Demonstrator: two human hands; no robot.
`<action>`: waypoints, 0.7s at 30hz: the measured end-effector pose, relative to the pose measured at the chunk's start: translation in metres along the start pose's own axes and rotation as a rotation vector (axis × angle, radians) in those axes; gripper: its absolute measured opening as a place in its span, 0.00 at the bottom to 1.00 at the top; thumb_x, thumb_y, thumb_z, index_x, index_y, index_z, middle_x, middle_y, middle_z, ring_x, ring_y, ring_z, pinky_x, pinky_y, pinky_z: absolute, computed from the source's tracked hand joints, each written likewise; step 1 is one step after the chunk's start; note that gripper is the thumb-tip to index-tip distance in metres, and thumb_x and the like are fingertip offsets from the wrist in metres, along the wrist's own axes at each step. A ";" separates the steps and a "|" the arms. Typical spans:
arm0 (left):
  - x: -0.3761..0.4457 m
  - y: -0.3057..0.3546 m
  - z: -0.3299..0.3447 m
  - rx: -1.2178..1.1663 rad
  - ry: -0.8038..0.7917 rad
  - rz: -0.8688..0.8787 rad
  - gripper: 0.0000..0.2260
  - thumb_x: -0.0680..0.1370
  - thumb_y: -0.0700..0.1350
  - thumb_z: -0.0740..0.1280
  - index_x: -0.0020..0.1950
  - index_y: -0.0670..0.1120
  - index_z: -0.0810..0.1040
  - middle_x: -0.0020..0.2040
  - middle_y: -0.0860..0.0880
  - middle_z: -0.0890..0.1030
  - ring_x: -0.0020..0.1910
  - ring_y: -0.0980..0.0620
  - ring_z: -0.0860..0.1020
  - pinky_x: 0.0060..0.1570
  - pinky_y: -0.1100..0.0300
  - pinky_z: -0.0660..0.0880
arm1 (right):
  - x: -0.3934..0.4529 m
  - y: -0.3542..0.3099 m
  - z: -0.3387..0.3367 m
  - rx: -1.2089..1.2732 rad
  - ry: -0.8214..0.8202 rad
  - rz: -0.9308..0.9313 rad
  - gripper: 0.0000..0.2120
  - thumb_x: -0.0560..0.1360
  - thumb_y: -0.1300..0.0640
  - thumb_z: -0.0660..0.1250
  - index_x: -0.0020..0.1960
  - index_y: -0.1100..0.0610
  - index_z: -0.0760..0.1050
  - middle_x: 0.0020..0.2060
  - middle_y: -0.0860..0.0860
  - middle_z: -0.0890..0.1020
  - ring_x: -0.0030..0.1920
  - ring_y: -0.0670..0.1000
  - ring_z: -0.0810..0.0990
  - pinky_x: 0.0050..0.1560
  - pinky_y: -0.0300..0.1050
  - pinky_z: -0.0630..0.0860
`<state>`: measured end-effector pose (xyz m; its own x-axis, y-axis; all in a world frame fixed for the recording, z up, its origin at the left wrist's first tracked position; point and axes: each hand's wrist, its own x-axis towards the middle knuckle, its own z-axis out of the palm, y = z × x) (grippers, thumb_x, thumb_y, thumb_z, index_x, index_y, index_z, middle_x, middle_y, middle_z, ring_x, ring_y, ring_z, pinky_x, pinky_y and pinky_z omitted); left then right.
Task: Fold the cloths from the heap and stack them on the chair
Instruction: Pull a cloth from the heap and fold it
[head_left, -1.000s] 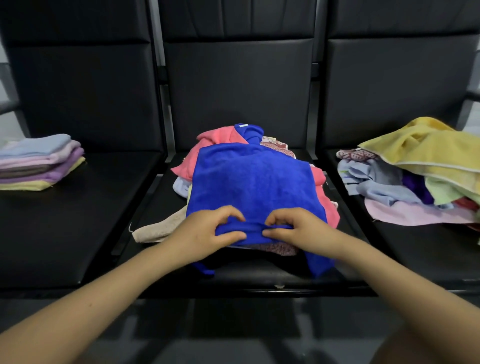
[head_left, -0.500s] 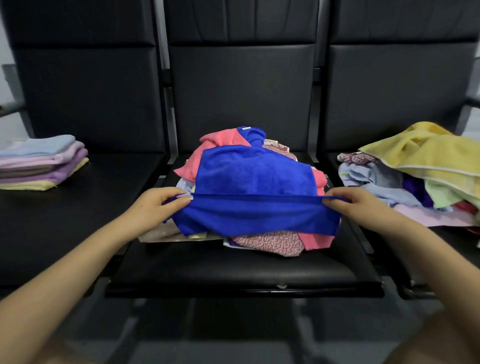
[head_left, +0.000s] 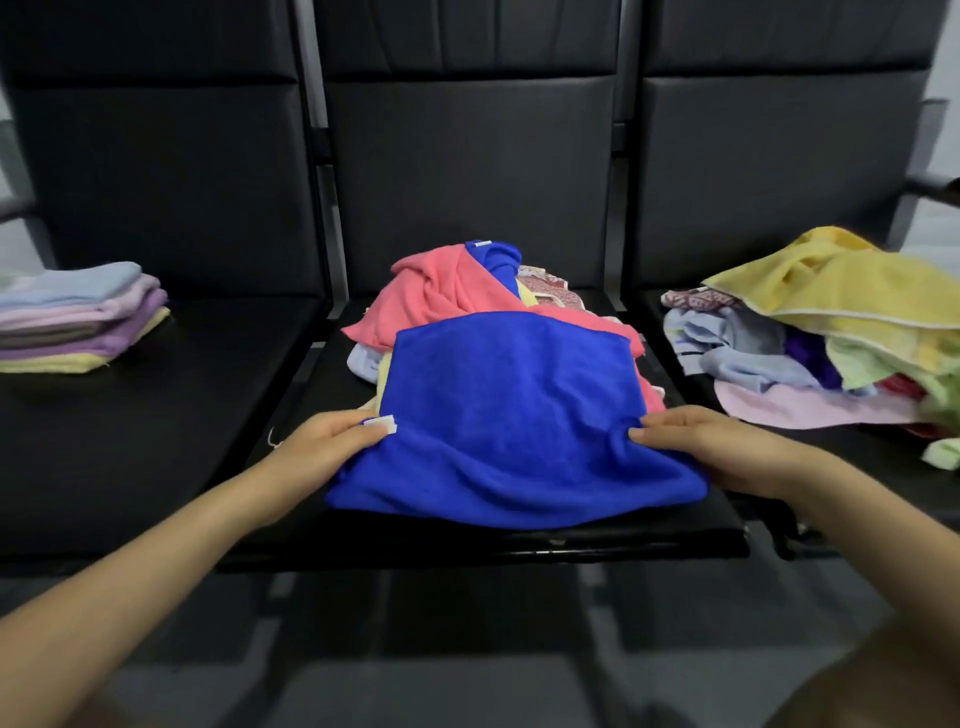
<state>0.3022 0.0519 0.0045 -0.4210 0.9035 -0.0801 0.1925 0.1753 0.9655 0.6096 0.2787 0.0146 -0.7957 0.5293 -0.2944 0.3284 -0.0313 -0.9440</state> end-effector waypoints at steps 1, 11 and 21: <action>0.002 0.002 -0.002 0.029 0.008 0.018 0.09 0.73 0.52 0.71 0.39 0.48 0.84 0.42 0.55 0.81 0.42 0.58 0.76 0.41 0.64 0.70 | 0.001 -0.005 0.000 0.002 -0.013 -0.010 0.22 0.63 0.47 0.79 0.44 0.65 0.80 0.40 0.57 0.83 0.35 0.47 0.81 0.34 0.35 0.76; 0.083 0.025 -0.007 0.143 0.368 0.087 0.07 0.80 0.48 0.65 0.50 0.50 0.81 0.49 0.49 0.82 0.49 0.51 0.79 0.51 0.58 0.76 | 0.079 -0.024 -0.030 -0.246 0.646 -0.284 0.15 0.80 0.57 0.62 0.41 0.68 0.72 0.35 0.57 0.72 0.38 0.51 0.69 0.36 0.45 0.63; 0.147 0.002 0.003 0.284 0.489 0.174 0.15 0.79 0.52 0.66 0.44 0.39 0.78 0.40 0.40 0.78 0.39 0.49 0.73 0.41 0.52 0.71 | 0.142 -0.003 -0.040 -0.442 0.823 -0.177 0.16 0.79 0.54 0.62 0.35 0.60 0.71 0.31 0.54 0.77 0.39 0.56 0.75 0.42 0.51 0.69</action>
<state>0.2431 0.1859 -0.0061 -0.7087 0.6551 0.2620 0.4968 0.1997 0.8446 0.5155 0.3878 -0.0184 -0.2993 0.9321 0.2040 0.5340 0.3409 -0.7737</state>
